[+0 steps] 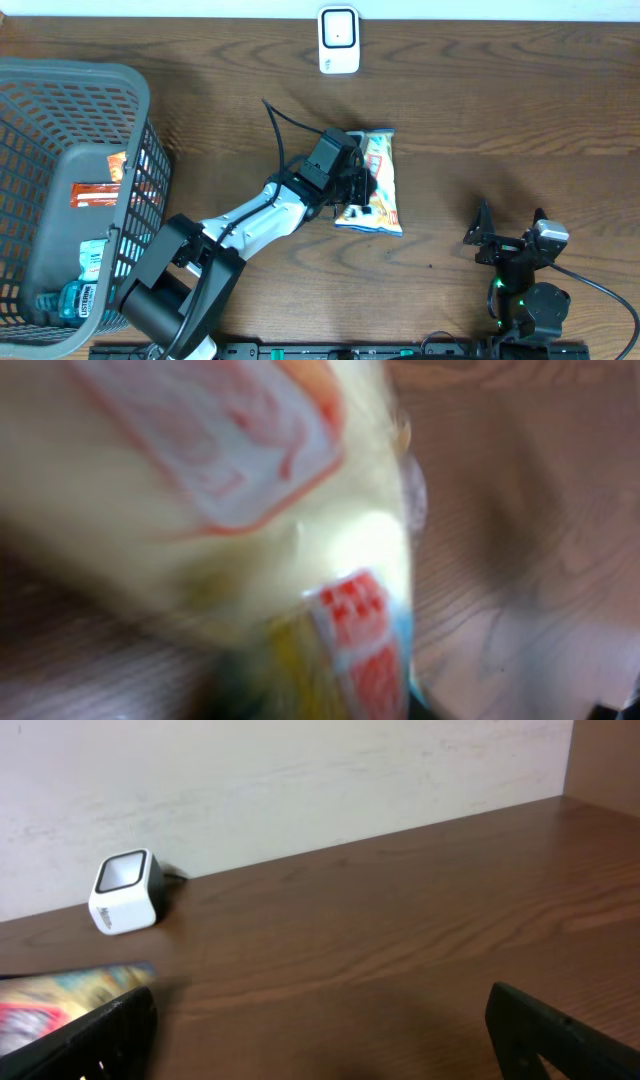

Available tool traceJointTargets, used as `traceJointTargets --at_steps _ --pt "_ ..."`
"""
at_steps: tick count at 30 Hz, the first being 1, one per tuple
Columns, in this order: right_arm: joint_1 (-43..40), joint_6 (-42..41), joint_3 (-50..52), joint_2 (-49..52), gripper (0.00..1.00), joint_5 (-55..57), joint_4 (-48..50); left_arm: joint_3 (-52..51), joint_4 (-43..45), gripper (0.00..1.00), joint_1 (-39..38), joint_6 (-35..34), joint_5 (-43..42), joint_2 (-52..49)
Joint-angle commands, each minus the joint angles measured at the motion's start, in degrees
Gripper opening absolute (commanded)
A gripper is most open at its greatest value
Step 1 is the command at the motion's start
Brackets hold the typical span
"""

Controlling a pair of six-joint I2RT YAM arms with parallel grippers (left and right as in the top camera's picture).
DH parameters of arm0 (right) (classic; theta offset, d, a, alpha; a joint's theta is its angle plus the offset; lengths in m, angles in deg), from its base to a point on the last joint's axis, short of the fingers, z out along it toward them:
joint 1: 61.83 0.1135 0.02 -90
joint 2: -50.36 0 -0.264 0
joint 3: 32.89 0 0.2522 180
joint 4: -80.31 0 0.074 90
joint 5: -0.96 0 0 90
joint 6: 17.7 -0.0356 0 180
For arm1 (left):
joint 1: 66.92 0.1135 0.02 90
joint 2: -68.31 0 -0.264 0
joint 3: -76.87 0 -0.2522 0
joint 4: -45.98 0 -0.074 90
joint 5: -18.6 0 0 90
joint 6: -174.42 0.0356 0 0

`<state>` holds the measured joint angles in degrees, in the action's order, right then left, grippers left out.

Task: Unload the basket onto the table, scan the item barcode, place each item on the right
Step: 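Place the yellow snack bag on the table center, open left gripper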

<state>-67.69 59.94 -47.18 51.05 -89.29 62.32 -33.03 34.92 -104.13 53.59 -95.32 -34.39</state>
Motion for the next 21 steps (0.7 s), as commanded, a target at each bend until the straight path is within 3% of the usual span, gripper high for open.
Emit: traceJointTargets --at_steps 1,3,4,10,18,21 --pt "-0.8 0.8 0.2 -0.3 0.99 0.3 0.0 0.4 0.2 0.60 0.2 -0.1 -1.0 0.2" --pt "-0.8 0.8 0.2 -0.3 0.99 0.3 0.0 1.0 -0.4 0.80 0.2 -0.1 -1.1 1.5" --pt "-0.8 0.8 0.2 -0.3 0.99 0.3 0.0 1.5 -0.9 0.84 0.2 -0.1 -1.1 2.4" --pt "-0.8 0.8 0.2 -0.3 0.99 0.3 0.0 8.5 -13.2 0.91 1.7 3.8 2.3 10.4" --pt "-0.8 0.8 0.2 -0.3 0.99 0.3 0.0 27.0 -41.1 0.96 7.9 8.7 30.1 21.4" --pt "-0.8 0.8 0.2 -0.3 0.99 0.3 0.0 32.3 -47.3 1.00 12.8 8.7 35.8 24.3"
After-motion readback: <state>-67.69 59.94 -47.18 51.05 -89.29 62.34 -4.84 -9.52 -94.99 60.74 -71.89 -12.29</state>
